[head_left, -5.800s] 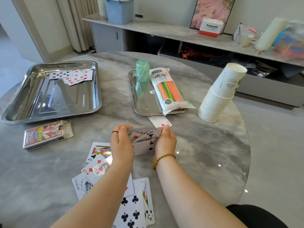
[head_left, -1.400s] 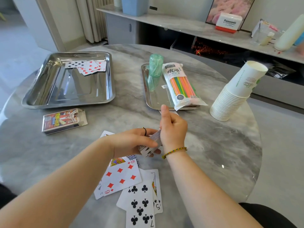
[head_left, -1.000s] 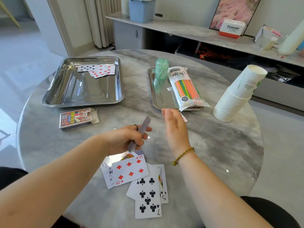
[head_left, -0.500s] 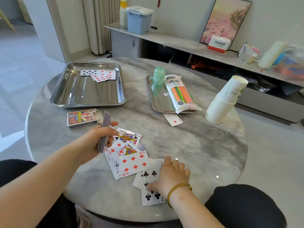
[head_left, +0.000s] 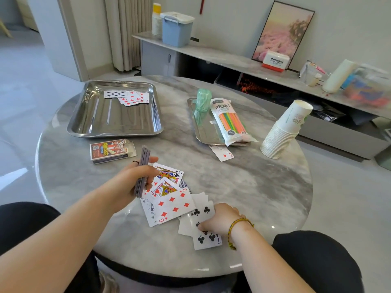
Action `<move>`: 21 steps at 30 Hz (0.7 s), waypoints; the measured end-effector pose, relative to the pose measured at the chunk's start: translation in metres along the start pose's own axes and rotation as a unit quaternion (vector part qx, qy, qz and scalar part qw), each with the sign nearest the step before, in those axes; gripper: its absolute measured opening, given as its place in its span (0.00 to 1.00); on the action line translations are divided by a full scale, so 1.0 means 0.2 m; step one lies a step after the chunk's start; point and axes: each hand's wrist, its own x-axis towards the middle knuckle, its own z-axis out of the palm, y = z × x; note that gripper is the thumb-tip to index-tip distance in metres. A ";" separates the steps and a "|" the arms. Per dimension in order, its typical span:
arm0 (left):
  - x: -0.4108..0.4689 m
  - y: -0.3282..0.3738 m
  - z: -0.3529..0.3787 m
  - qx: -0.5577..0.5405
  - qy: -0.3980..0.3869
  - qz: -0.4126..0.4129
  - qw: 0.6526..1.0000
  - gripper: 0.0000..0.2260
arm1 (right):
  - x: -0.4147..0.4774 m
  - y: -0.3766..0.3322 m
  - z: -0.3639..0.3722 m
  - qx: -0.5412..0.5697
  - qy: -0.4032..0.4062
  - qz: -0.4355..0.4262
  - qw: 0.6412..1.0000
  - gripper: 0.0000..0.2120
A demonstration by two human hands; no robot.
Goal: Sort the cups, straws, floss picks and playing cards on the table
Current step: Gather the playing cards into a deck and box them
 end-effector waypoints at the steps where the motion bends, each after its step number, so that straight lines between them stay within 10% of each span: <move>1: 0.00 0.00 0.00 -0.008 0.004 -0.003 1.000 0.10 | 0.01 0.02 -0.01 0.046 -0.004 -0.020 0.999 0.15; 12: 0.03 -0.02 0.07 -0.092 -0.025 -0.048 0.994 0.14 | 0.00 -0.04 -0.20 0.476 -0.027 -0.207 0.854 0.14; 21: 0.07 -0.03 0.04 -0.195 -0.073 -0.039 0.977 0.12 | 0.09 -0.47 -0.11 0.186 0.142 -0.285 0.930 0.11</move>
